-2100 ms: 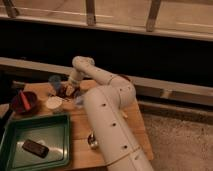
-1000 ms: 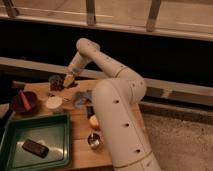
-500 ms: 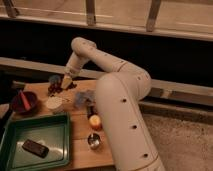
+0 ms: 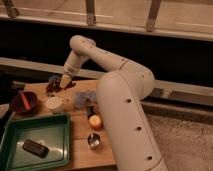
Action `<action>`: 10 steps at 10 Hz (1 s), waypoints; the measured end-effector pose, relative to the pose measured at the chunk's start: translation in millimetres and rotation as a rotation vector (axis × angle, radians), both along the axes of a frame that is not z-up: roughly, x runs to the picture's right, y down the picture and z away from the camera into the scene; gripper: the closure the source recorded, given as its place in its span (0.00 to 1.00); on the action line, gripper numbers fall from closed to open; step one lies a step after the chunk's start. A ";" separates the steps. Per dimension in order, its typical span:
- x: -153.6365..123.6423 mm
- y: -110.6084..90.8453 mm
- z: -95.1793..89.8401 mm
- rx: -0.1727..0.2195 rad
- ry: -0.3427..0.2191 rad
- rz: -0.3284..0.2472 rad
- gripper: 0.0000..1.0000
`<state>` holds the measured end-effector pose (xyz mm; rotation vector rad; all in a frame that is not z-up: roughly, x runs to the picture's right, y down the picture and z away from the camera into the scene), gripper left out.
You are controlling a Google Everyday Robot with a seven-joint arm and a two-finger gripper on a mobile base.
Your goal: Place grapes in paper cup
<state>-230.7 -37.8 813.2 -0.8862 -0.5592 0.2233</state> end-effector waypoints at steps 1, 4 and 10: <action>-8.5 6.4 -5.2 -0.012 -0.014 -0.010 1.00; -31.7 34.8 -21.8 -0.074 -0.046 -0.048 1.00; -48.4 67.7 -18.9 -0.161 -0.050 -0.051 0.61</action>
